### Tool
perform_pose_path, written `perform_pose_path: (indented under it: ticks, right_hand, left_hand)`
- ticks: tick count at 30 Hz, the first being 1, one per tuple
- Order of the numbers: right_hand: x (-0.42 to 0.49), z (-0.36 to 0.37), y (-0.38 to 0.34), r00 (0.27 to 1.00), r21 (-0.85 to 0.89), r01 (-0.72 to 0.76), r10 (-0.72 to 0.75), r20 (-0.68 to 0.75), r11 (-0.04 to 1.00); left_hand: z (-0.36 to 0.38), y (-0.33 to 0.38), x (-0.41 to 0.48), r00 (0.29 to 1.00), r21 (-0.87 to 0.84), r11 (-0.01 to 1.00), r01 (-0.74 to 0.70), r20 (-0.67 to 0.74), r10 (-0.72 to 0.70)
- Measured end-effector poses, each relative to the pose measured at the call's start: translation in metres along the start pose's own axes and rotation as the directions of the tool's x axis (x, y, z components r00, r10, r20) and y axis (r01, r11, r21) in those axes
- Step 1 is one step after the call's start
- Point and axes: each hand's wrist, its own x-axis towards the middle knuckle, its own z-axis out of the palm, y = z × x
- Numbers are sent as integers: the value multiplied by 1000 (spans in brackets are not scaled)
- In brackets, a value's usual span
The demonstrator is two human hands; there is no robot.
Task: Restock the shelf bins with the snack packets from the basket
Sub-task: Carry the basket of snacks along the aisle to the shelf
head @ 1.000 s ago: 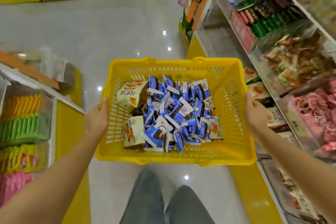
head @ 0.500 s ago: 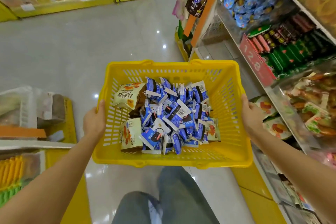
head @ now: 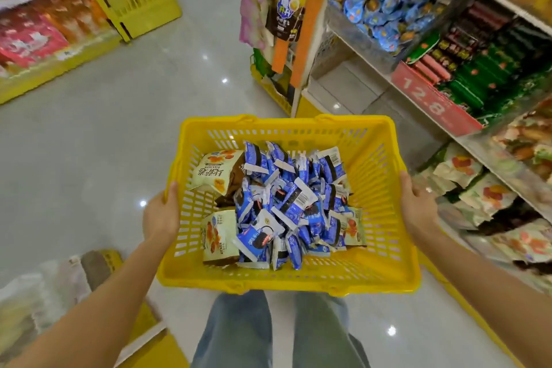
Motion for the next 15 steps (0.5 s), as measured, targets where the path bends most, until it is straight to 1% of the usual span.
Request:
perform_pose_path:
  ticks: [3, 7, 9, 11, 15]
  right_hand:
    - [-8, 11, 16, 993, 66, -101, 104, -47, 993]
    - [-13, 20, 42, 961, 164, -229, 250, -122, 960]
    - [-8, 20, 55, 944, 194, -269, 298, -141, 943]
    - [-2, 17, 64, 931, 224, -298, 335, -147, 928]
    - [13, 8, 84, 900, 291, -353, 408, -155, 889]
  left_hand:
    - [6, 16, 32, 996, 67, 995, -70, 53, 67]
    - [30, 50, 62, 971, 136, 968, -209, 150, 189]
    - [47, 69, 72, 953, 169, 948, -268, 194, 235]
    - [64, 91, 76, 932, 166, 935, -313, 245, 268]
    - [97, 129, 77, 904, 204, 906, -371, 303, 302]
